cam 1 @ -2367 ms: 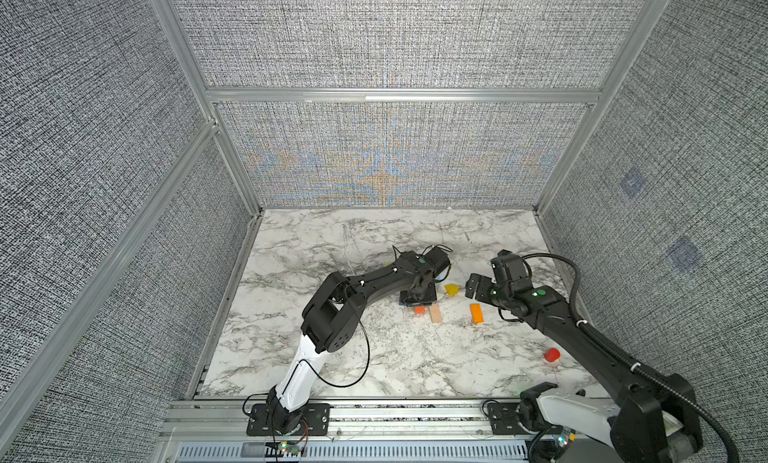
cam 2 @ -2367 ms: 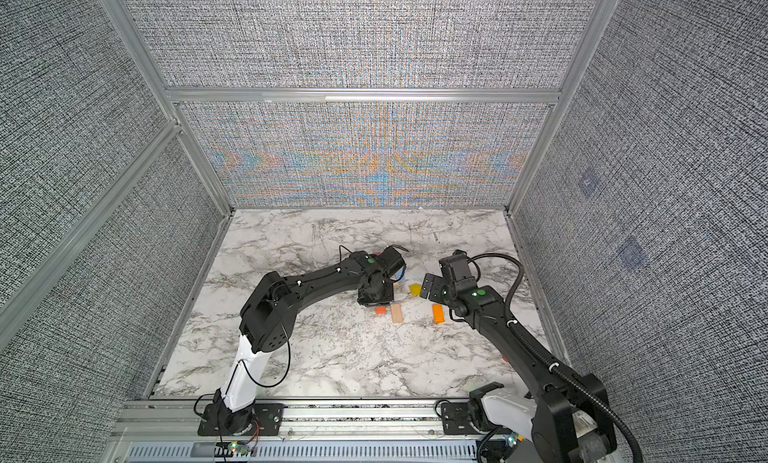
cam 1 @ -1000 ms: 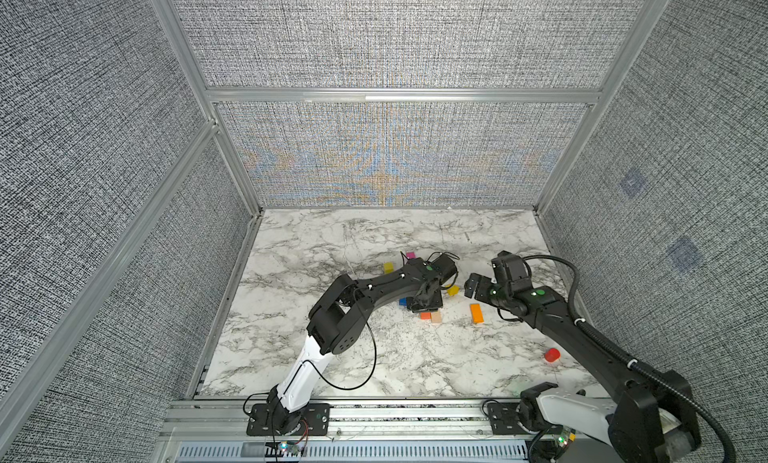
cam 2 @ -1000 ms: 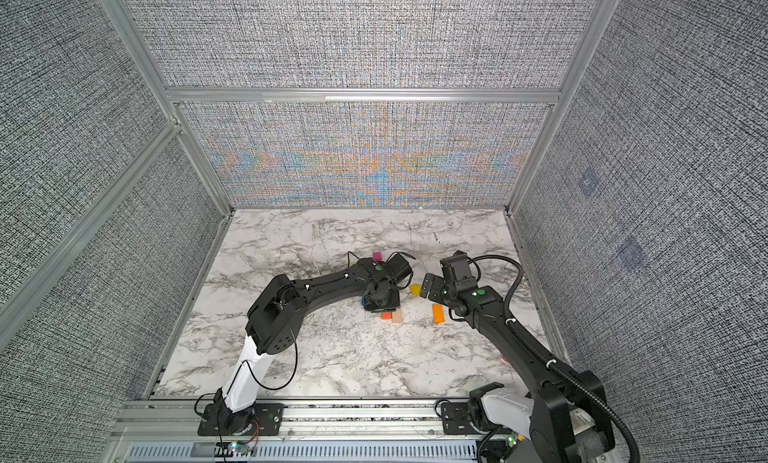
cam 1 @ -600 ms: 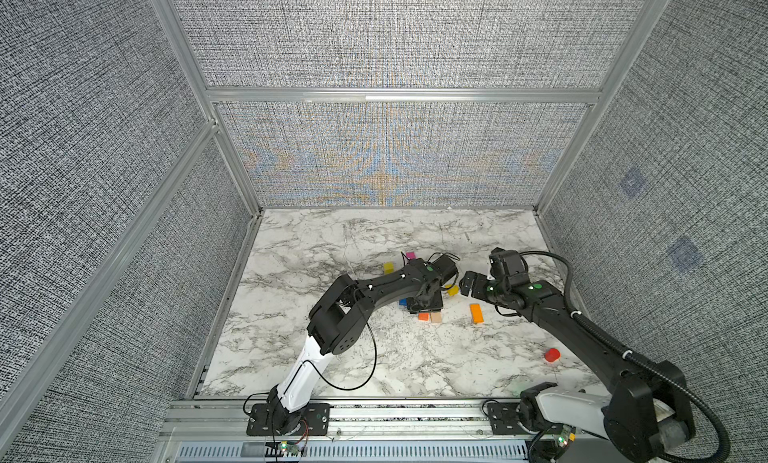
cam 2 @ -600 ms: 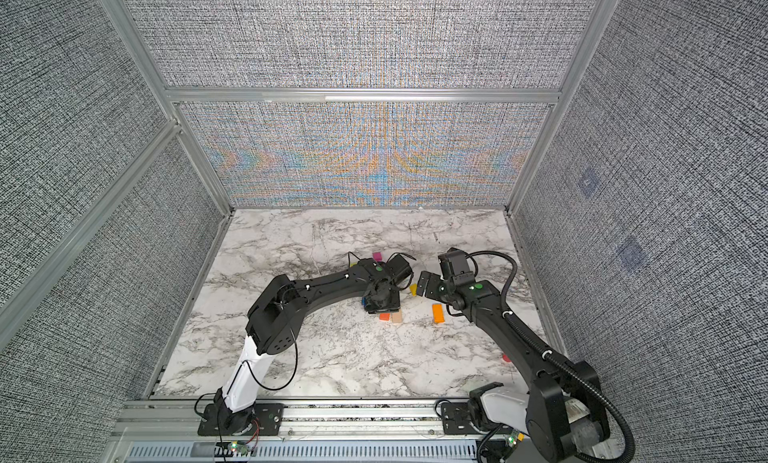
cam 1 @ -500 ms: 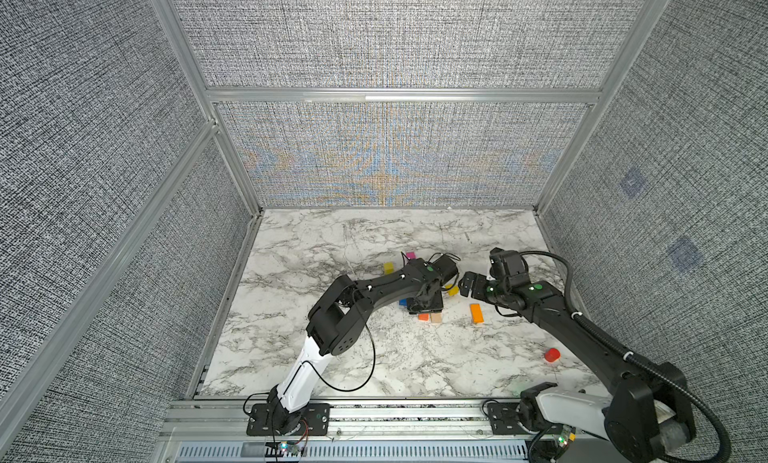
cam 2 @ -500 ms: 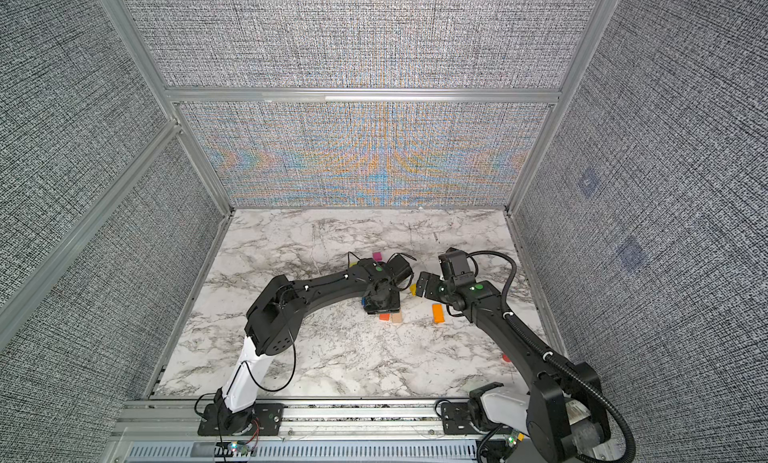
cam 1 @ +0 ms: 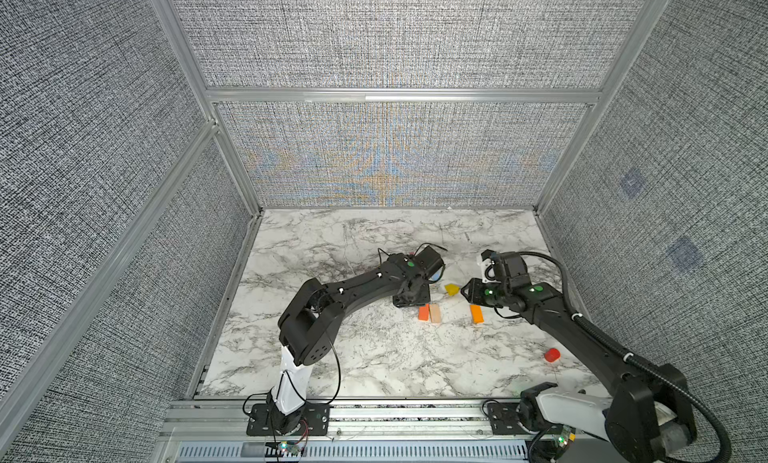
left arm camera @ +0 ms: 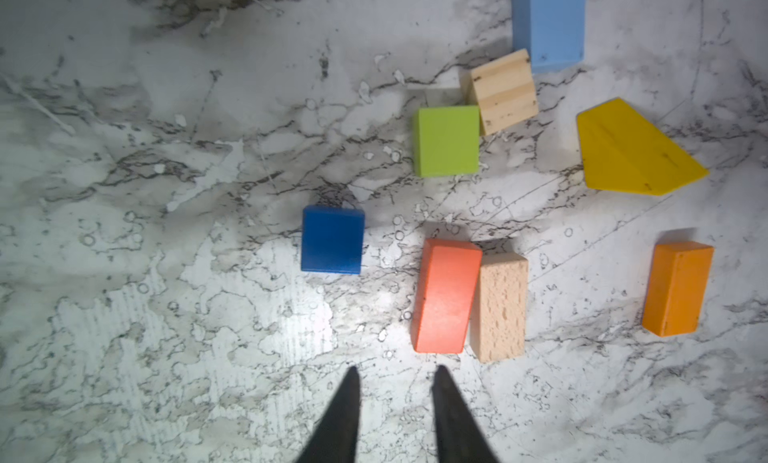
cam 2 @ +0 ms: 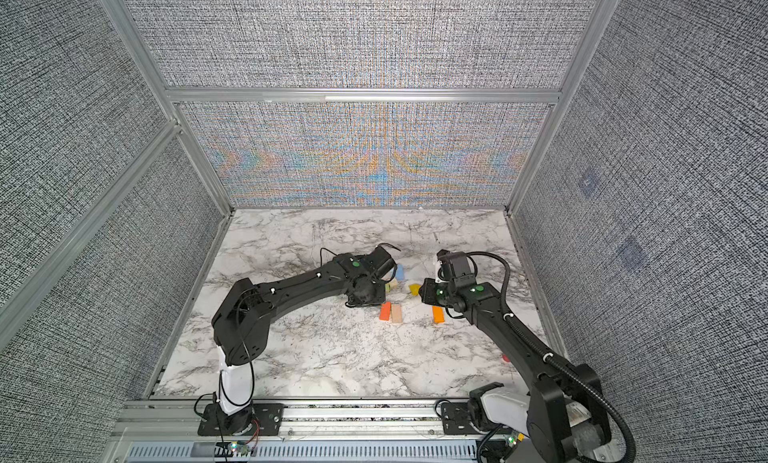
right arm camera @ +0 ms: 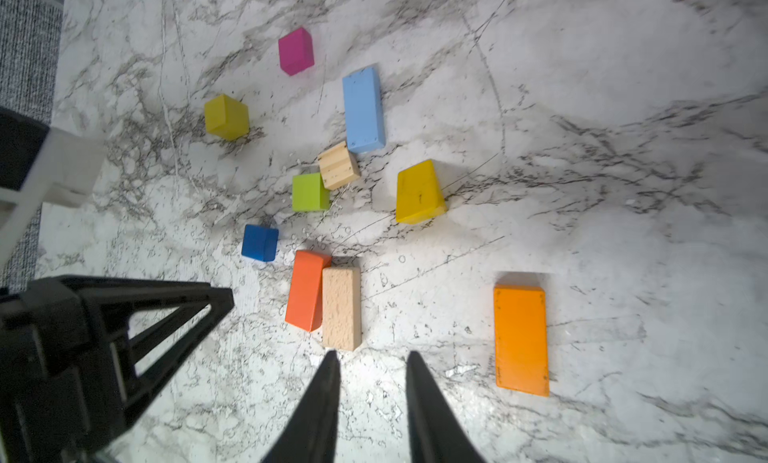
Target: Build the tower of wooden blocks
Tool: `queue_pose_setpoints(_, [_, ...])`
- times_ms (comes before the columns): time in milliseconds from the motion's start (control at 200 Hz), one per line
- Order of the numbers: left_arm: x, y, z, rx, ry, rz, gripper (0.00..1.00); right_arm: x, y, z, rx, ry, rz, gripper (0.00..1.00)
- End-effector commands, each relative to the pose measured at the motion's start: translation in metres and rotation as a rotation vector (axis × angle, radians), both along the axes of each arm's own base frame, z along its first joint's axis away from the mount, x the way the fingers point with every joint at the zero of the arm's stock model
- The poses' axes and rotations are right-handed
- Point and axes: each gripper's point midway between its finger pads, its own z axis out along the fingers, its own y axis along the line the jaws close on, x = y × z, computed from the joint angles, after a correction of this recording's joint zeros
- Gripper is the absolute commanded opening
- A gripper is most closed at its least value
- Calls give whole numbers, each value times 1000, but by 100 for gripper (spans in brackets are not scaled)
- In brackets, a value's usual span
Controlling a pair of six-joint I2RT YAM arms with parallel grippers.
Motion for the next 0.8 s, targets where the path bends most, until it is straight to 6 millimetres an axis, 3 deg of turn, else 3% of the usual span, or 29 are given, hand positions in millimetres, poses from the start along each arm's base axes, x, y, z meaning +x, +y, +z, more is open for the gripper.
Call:
queue_pose_setpoints(0, [5, -6, 4, -53, -40, -56, 0, -8, 24, -2, 101, 43, 107, 13])
queue_pose_setpoints(80, [4, -4, -4, -52, -31, -80, 0, -10, 35, -8, 152, 78, 141, 0])
queue_pose_setpoints(310, [4, -16, -28, -93, -13, -154, 0, -12, 41, -34, 186, 144, 136, 0])
queue_pose_setpoints(335, [3, -16, -41, -81, 5, -155, 0, -12, 41, -36, 185, 148, 136, 0])
queue_pose_setpoints(440, [1, -18, -54, -99, 29, -155, 0, -16, 39, -49, 177, 180, 129, 0])
queue_pose_setpoints(795, [-4, -24, -71, -141, 59, -154, 0, -22, 42, -83, 149, 252, 122, 0])
